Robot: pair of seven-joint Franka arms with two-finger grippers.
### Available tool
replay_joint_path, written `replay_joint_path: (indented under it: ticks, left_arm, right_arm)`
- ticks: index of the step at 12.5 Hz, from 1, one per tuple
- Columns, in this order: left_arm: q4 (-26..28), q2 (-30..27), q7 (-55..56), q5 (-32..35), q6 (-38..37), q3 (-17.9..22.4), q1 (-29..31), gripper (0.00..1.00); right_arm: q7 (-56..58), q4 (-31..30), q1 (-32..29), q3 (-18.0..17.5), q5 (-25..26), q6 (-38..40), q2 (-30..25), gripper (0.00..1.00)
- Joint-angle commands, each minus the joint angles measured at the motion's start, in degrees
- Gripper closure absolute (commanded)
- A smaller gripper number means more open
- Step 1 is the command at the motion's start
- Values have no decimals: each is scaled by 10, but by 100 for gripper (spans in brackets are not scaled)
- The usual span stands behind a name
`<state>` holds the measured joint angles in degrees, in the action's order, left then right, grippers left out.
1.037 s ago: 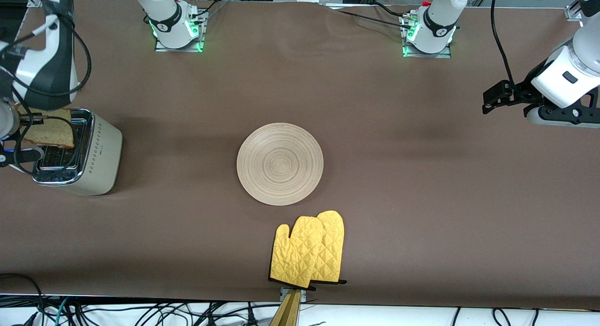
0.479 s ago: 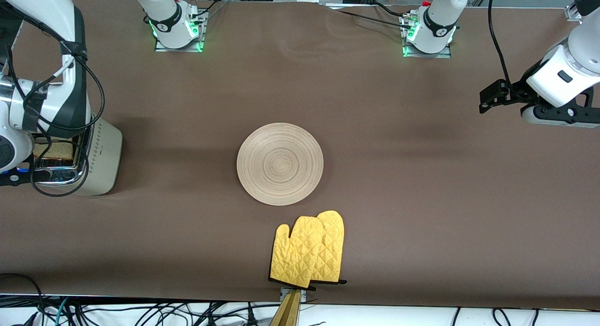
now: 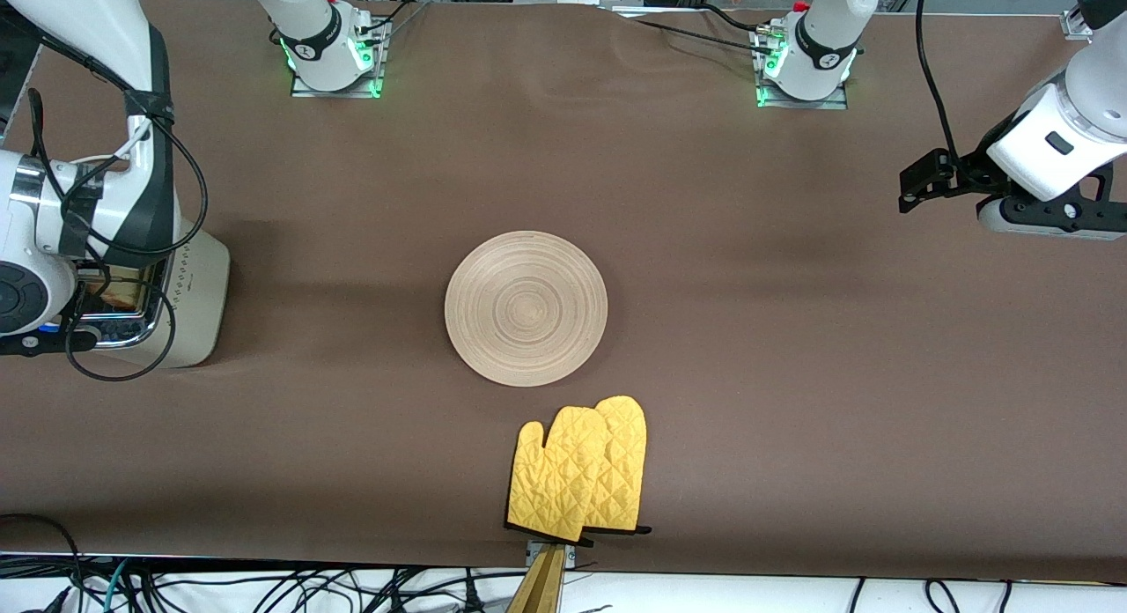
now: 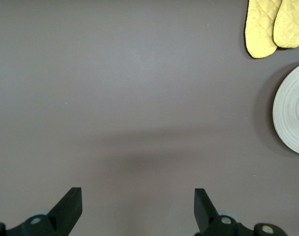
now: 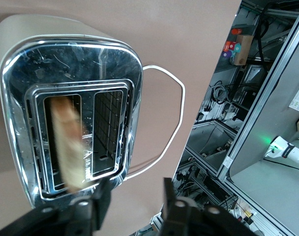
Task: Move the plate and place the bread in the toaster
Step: 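Lower the bread into the toaster slot and open the right gripper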
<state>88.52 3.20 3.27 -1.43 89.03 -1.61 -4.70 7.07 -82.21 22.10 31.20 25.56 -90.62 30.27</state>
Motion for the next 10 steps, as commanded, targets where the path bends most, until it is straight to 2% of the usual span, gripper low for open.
replay_joint_path:
  ticks: [1,3,6,8,10]
  left_arm:
    - [-15,6,0,8,-4,-2,-1,0]
    - [-15,5,1,8,-4,-2,-1,0]
    - [-15,5,1,8,-4,-2,-1,0]
    - [-15,6,1,9,-4,-2,-1,0]
    - [-15,4,1,8,-4,-1,-1,0]
  right_arm:
    - [-5,9,7,-4,-35,17,-19,0]
    - [-4,8,7,-6,-92,23,-64,0]
    - [27,2,-2,4,-267,54,-150,0]
    - [54,6,2,11,-294,79,-190,0]
    - [54,4,8,-14,-289,113,-245,0]
